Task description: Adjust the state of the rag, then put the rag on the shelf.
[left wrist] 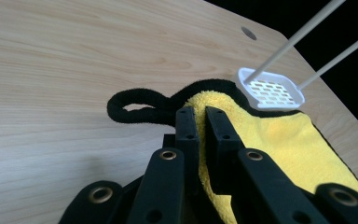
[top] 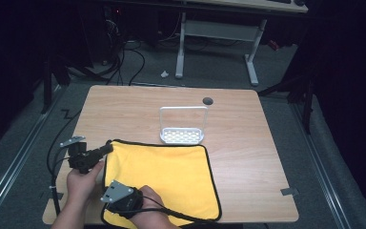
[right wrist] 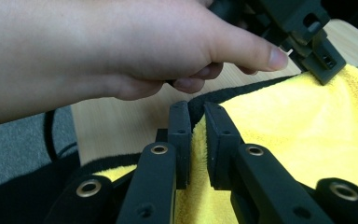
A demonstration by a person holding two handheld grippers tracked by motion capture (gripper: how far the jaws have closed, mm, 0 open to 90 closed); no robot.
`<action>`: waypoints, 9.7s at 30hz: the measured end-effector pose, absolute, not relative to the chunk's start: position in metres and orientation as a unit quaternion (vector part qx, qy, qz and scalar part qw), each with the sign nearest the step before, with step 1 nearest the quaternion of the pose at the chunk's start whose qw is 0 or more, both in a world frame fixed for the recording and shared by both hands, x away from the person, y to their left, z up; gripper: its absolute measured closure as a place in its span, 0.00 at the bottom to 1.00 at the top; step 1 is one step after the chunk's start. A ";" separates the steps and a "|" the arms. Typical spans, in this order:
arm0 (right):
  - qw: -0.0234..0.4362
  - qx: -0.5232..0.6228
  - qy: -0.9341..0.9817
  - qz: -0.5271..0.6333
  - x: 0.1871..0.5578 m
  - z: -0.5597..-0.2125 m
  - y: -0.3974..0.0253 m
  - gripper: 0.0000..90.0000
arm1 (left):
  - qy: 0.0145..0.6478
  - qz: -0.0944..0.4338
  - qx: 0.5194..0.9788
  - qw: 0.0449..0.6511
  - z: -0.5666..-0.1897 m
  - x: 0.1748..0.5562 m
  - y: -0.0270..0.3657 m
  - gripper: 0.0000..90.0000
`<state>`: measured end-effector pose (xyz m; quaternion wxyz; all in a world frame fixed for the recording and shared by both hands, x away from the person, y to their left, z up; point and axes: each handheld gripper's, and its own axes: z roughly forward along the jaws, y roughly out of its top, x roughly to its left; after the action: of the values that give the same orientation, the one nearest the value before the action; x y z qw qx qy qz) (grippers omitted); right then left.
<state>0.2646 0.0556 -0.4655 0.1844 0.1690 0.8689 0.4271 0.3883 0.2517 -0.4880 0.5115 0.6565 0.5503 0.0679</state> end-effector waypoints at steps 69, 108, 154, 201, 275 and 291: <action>0.262 0.421 0.775 0.391 0.256 -0.495 -0.238 0.65 | 0.455 0.058 0.751 0.476 -0.484 0.403 -0.024 0.58; 0.220 0.413 0.804 0.366 0.310 -0.504 -0.210 0.62 | 0.374 0.096 0.828 0.407 -0.527 0.329 0.065 0.64; 0.178 0.395 0.830 0.351 0.289 -0.526 -0.186 0.68 | 0.344 0.086 0.835 0.421 -0.513 0.302 0.101 0.67; 0.200 0.415 0.813 0.356 0.339 -0.502 -0.192 0.63 | 0.499 0.067 0.748 0.432 -0.527 0.363 0.112 0.61; 0.294 0.386 0.733 0.476 0.323 -0.417 -0.194 0.88 | 0.372 0.165 0.718 0.565 -0.412 0.357 0.097 0.92; 0.354 0.364 0.680 0.528 0.328 -0.337 -0.206 0.88 | 0.314 0.217 0.693 0.612 -0.327 0.369 0.092 0.94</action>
<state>0.3277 -0.2062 -0.3373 0.3542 0.3641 0.6802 0.5285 0.3691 0.0924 -0.3269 0.6119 0.6928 0.3138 0.2169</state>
